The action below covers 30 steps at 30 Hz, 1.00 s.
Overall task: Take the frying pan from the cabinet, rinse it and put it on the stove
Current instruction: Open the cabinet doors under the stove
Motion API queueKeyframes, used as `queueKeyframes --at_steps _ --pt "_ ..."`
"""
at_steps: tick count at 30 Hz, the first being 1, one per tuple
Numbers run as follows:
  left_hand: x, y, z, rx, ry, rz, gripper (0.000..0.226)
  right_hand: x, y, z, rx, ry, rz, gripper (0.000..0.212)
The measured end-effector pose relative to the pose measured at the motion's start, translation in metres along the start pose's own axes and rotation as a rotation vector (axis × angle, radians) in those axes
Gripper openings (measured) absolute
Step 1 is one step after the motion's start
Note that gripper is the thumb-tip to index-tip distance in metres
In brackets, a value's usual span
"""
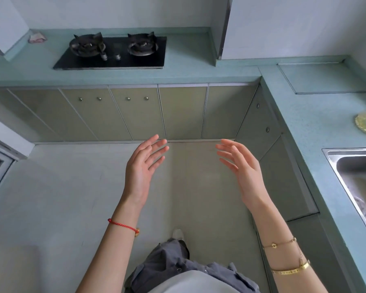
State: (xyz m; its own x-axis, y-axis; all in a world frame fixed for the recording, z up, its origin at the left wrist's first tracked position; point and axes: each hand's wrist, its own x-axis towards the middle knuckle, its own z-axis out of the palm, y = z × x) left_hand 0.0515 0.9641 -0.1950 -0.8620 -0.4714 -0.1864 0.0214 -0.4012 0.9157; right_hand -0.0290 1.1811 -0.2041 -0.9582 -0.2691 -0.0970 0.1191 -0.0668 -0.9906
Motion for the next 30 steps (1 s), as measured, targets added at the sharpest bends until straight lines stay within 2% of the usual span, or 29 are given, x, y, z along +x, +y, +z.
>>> queueKeyframes --at_steps 16,30 --pt "0.228 0.018 0.037 0.077 -0.059 -0.117 0.038 0.214 -0.017 0.034 -0.030 0.093 -0.008 0.028" --pt "0.431 -0.019 0.126 0.177 -0.033 -0.174 0.031 0.426 -0.019 0.008 -0.082 0.022 0.042 0.029"
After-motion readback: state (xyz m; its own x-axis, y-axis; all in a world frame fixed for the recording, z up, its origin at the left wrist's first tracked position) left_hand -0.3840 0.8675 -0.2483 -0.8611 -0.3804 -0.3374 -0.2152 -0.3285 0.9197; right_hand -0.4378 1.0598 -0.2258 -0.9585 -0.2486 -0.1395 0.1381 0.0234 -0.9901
